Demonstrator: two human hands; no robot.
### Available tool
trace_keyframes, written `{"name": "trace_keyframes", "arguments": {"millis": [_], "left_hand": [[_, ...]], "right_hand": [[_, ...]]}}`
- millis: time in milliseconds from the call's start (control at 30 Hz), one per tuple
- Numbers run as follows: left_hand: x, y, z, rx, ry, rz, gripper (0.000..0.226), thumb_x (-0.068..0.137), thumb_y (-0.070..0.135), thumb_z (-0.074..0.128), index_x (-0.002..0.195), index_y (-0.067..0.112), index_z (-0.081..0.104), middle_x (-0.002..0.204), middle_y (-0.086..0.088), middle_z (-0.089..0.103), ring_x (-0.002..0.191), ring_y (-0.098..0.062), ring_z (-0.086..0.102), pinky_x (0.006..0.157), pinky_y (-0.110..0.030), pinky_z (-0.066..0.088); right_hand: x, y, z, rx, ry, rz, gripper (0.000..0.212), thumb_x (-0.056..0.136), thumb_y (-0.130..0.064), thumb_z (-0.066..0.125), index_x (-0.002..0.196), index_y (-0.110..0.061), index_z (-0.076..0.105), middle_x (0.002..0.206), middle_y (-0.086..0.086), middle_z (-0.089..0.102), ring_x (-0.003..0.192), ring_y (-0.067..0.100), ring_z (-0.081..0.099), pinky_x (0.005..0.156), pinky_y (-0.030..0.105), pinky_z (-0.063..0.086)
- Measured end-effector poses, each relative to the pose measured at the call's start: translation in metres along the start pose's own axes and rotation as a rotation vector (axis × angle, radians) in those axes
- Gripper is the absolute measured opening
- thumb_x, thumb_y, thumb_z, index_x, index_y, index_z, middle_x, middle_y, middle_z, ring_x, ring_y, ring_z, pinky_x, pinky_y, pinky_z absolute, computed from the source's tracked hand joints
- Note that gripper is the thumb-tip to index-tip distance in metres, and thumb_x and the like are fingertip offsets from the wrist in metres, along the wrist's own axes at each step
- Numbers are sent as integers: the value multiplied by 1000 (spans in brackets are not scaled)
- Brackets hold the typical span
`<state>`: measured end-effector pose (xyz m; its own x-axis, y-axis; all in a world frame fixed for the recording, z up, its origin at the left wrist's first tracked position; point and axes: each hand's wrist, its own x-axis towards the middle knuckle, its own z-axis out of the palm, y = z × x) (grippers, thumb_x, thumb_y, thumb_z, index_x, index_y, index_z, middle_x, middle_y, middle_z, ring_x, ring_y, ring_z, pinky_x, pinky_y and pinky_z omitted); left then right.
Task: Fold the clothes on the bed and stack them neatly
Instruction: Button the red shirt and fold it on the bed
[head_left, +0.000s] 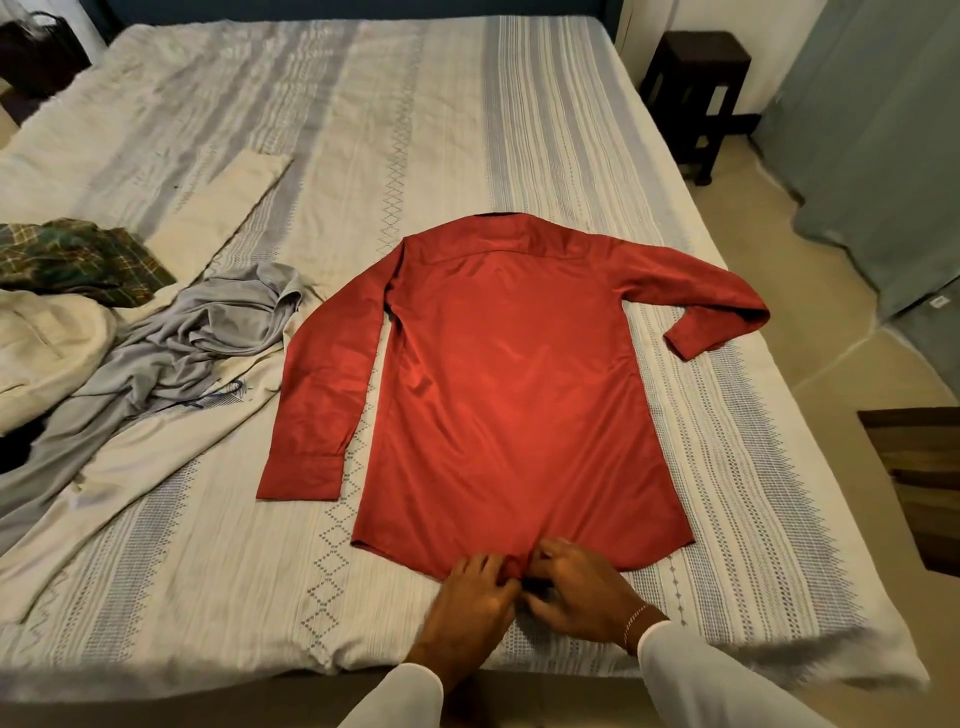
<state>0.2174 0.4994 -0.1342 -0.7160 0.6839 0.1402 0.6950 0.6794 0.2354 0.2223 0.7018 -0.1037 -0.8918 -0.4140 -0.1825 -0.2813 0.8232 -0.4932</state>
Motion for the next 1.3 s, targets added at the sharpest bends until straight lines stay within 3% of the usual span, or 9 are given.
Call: {"name": "trace_keyframes", "arguments": {"millis": [200,333,433,500,567,733,933,1100,1300], "left_hand": [[16,-20,-14,-102,24,-236,16,103,36,35,101,26,48,62,10,58,46,-8,53,41,-25,47],[54,-45,-10,-2,48,-251,30,97,39,40,104,19,61,88,-1,64,73,-20,61,60,-32,52],[64,-48,-4,65,-76,-288,60,90,60,44,129,16,56,125,-12,59,111,-30,59,92,-42,50],[47,-46,4,51,-165,-443,92,87,79,35,154,17,33,157,-22,31,145,-42,29,120,-54,22],[31,-43,5,63,-194,-600,119,73,97,26,161,18,14,164,-28,5,151,-49,3,118,-66,-2],[22,-41,-9,27,-343,-690,152,45,112,25,162,18,2,163,-30,-11,150,-51,-10,111,-77,0],[43,-78,-22,43,-220,-681,137,58,107,27,160,15,18,165,-23,11,152,-43,11,115,-72,7],[12,-115,-9,29,-250,-639,120,79,95,18,161,9,2,167,-18,-8,155,-33,-2,124,-55,10],[71,-120,-20,148,-154,-467,95,90,76,30,148,2,43,153,-25,41,144,-40,35,118,-57,27]], "right_hand": [[15,29,-8,-21,219,110,52,103,-57,32,94,-20,67,92,-4,60,80,16,59,69,34,50],[49,41,-15,-229,370,108,30,97,-43,43,105,-22,64,107,0,64,98,23,62,80,39,54],[57,42,-8,-274,294,172,49,96,-53,44,129,-20,58,136,6,58,129,29,53,103,47,47],[38,40,10,-233,218,224,75,94,-71,41,150,-20,43,156,9,40,147,31,33,117,57,28],[15,40,23,-249,143,257,109,77,-95,36,160,-25,26,166,7,21,155,32,14,120,65,11],[4,38,16,-290,21,294,134,54,-109,32,162,-32,10,169,8,7,155,37,1,117,71,1],[17,77,-15,-286,179,388,98,83,-92,22,161,-34,9,169,3,6,157,24,0,123,60,-2],[-6,128,-15,-264,179,644,92,91,-80,-1,162,-21,0,169,-2,-2,156,15,-2,124,57,1],[57,108,-32,-227,348,549,81,99,-66,16,159,-12,26,166,12,21,155,28,13,125,50,2]]}}
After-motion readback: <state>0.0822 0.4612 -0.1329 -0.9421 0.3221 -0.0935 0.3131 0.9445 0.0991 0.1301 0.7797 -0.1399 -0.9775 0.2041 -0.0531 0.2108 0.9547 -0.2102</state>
